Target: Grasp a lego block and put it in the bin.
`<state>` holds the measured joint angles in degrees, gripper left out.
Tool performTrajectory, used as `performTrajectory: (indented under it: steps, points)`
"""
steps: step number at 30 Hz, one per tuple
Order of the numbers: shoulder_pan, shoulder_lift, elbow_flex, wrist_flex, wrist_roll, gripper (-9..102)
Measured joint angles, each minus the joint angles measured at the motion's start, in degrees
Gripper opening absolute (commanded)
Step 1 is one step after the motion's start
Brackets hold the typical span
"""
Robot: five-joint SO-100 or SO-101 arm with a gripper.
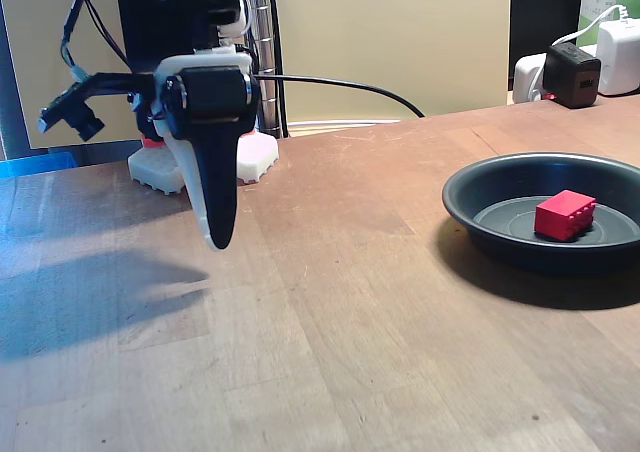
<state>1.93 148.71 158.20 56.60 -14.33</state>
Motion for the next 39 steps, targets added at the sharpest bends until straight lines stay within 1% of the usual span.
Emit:
performTrajectory:
  steps: [5,11,17,20,39]
  points:
    - [0.00,5.62,9.14,-7.38,-0.09,0]
    - [0.26,9.32,13.36,-8.79,-0.09,0]
    - [0.26,10.28,12.74,-1.41,-0.09,0]
    - [0.18,10.28,13.62,0.62,-0.09,0]
    - [0.00,10.37,17.31,0.26,0.18,0]
